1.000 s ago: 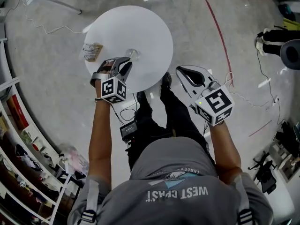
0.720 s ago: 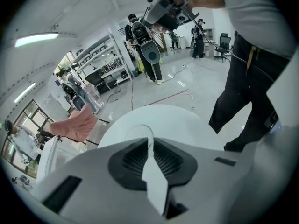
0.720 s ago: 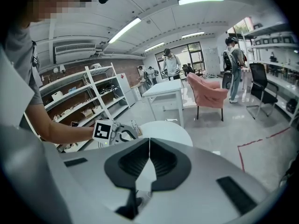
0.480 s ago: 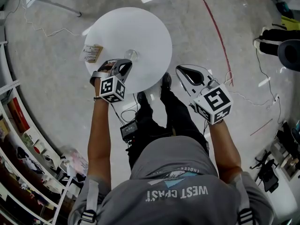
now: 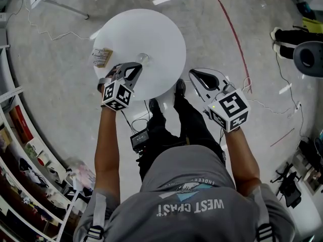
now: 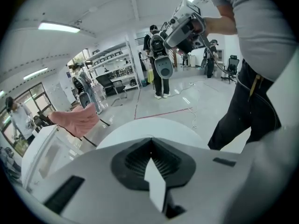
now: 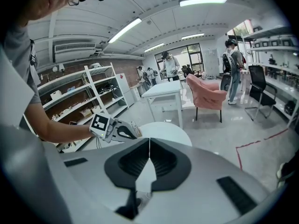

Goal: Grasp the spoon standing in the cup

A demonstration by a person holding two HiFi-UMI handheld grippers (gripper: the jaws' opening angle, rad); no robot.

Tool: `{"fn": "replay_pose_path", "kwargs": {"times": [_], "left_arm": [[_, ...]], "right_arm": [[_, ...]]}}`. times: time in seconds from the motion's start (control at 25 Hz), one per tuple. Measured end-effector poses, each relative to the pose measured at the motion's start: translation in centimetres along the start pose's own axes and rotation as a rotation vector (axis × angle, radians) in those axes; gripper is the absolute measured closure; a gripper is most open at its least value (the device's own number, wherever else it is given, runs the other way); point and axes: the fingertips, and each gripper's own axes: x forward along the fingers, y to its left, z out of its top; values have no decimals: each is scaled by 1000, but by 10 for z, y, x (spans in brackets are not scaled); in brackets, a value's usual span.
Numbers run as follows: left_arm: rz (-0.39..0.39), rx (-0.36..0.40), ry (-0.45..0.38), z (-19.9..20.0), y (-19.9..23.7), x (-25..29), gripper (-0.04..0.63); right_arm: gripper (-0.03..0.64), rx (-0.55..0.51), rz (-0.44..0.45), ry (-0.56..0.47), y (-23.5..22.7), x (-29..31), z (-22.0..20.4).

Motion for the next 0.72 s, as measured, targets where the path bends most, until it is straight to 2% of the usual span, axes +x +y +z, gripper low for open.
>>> {"fn": "replay_pose_path", "kwargs": {"times": [0.28,0.48,0.72], "left_arm": [[65,-100,-100,23,12,-39,591],[143,-184,-219,50,30,-86,591],[252,-159,-401,96,53,-154,591]], "right_arm": [[614,-26,-16,-47,-1,-1,19],[614,-63,-41,-132,0,-6,48],[614,-154,-67,-268,8,-21,90]]}}
